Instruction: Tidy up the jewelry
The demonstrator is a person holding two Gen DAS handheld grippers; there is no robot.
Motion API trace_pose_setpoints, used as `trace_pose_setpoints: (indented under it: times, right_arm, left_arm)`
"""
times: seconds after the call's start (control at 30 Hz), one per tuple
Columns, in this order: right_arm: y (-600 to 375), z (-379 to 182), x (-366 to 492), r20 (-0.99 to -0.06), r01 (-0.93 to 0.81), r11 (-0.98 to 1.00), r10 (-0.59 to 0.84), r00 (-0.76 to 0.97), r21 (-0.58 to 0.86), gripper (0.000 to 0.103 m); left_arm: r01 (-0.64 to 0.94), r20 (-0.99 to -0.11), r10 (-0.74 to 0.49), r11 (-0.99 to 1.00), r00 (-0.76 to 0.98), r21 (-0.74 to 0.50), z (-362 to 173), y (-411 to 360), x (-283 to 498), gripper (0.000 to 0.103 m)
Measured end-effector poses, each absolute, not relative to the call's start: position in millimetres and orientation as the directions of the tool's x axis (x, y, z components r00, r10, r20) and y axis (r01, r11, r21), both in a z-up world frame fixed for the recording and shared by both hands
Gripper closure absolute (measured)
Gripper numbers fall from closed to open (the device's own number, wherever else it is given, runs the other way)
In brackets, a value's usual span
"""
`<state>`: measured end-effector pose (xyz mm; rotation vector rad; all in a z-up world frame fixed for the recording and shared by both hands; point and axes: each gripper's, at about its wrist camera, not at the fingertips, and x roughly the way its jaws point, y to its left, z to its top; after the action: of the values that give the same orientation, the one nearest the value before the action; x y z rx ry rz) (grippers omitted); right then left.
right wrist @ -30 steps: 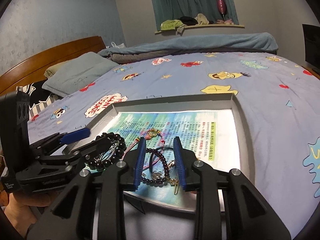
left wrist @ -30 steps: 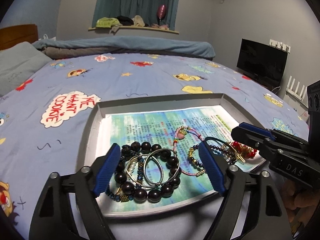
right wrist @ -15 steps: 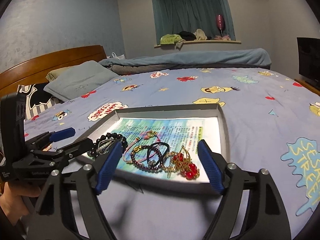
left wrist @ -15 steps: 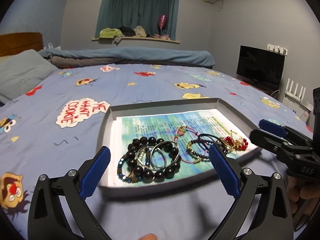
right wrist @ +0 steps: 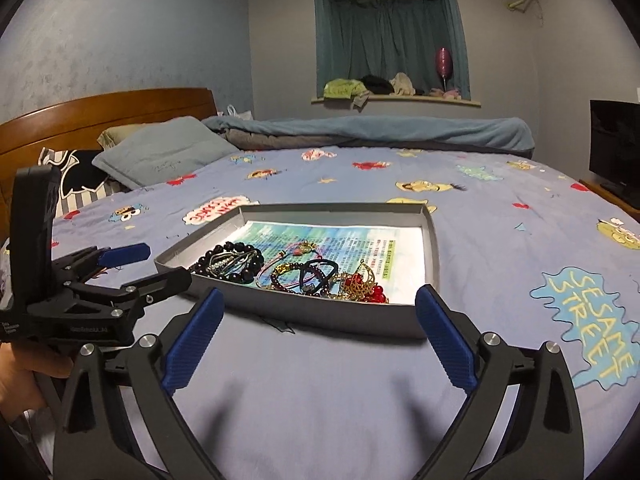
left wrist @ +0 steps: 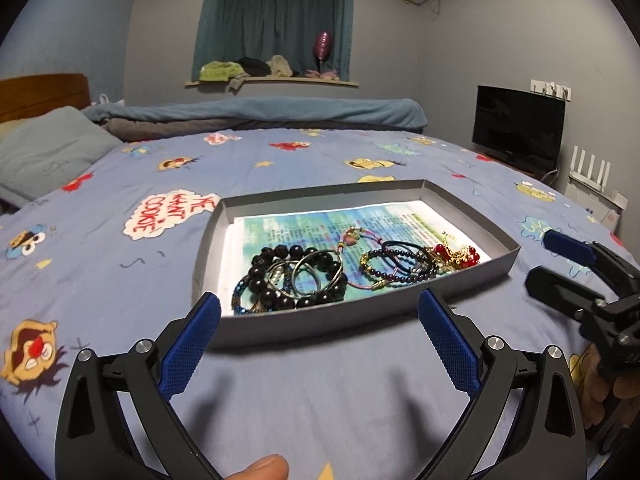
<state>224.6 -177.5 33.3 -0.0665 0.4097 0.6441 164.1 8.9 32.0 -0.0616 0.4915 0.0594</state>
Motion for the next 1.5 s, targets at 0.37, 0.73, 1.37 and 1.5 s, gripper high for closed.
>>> trace_pose_setpoints:
  times: [0.37, 0.73, 1.37, 1.5]
  right_arm:
    - [-190, 32, 219, -0.367, -0.59, 0.801, 0.582, 0.726, 0.102, 0.006]
    - [-189, 30, 218, -0.37, -0.593, 0.799, 0.584, 0.723, 0.104, 0.006]
    - [-190, 30, 217, -0.371, -0.594, 0.798, 0.584, 0.722, 0.102, 0.006]
    - [-189, 30, 217, -0.372, -0.593, 0.798, 0.584, 0.721, 0.103, 0.006]
  left_arm:
    - [-0.088, -0.437, 0.062, 0.995, 0.897, -0.04, 32, 3, 149, 0.005]
    - [-0.088, -0.447, 0.062, 0.995, 0.893, -0.038, 31, 2, 150, 0.005]
    - [-0.087, -0.446, 0.063, 0.996, 0.893, -0.036, 31, 2, 150, 0.005]
    - [-0.088, -0.447, 0.062, 0.995, 0.892, -0.038, 30, 2, 151, 0.005]
